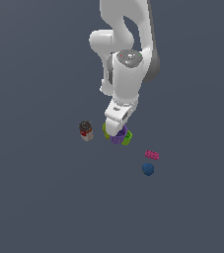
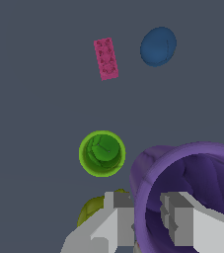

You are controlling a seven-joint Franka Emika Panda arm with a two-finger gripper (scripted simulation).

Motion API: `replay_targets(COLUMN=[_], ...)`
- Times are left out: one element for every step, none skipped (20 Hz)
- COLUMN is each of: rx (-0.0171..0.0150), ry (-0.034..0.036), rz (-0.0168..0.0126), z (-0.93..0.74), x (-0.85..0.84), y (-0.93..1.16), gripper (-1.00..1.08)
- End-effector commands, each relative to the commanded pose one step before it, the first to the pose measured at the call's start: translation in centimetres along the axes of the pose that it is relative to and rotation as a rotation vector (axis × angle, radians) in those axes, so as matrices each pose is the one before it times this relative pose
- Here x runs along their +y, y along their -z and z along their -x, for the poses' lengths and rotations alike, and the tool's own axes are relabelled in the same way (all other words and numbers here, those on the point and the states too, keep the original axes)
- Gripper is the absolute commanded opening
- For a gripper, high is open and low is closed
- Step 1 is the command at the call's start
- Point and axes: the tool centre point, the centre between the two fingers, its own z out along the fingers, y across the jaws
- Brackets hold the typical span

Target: Pick up a designated object from a clutter of objects.

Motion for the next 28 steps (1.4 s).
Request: replay_targets(rx=[0.00175,0.0,0.00055,0.0,0.00056,0.0,0.00055,0.0,0.0,0.00054,0.0,0.0,0.0,0.0,0.0,0.0,0.0,0.0,0.0,0.0,-0.00059,0.0,-0.0006,0.0,-0.00059,0.0,0.0,-0.00059], ry=[0.00039,0.0,0.00009,0.0,0.0001,0.0,0.0001,0.0,0.0,0.0001,0.0,0.0,0.0,0.0,0.0,0.0,0.0,0.0,0.0,0.0,-0.00036,0.0,-0.00029,0.0,-0.00025,0.0,0.0,-0.00021], rz=[0.00051,0.0,-0.0004,0.0,-0.0004,0.0,-0.0004,0.0,0.0,-0.00042,0.0,0.0,0.0,0.0,0.0,0.0,0.0,0.0,0.0,0.0,0.00003,0.0,0.00019,0.0,0.00026,0.0,0.0,0.00028], z=[0.874,0.351,0.359,0.354,0.365,0.36,0.373,0.369,0.375,0.392,0.39,0.4,0.403,0.393,0.383,0.372,0.36,0.348,0.335,0.321,0.299,0.289,0.26,0.251,0.217,0.21,0.19,0.154], x=[-0.501,-0.203,-0.199,-0.205,-0.201,-0.208,-0.203,-0.211,-0.212,-0.206,-0.217,-0.219,-0.218,-0.21,-0.201,-0.192,-0.183,-0.174,-0.164,-0.154,-0.136,-0.132,-0.121,-0.108,-0.1,-0.084,-0.073,-0.068], y=[1.952,0.763,0.77,0.777,0.786,0.794,0.806,0.818,0.832,0.846,0.866,0.886,0.893,0.871,0.848,0.824,0.799,0.772,0.744,0.713,0.668,0.644,0.598,0.562,0.514,0.474,0.43,0.384], gripper=[-1.0,-1.0,-1.0,-1.0,-1.0,-1.0,-1.0,-1.0,-1.0,-1.0,-1.0,-1.0,-1.0,-1.0,-1.0,-1.0,-1.0,-1.0,-1.0,-1.0,-1.0,-1.0,-1.0,-1.0,-1.0,-1.0,-1.0,-1.0])
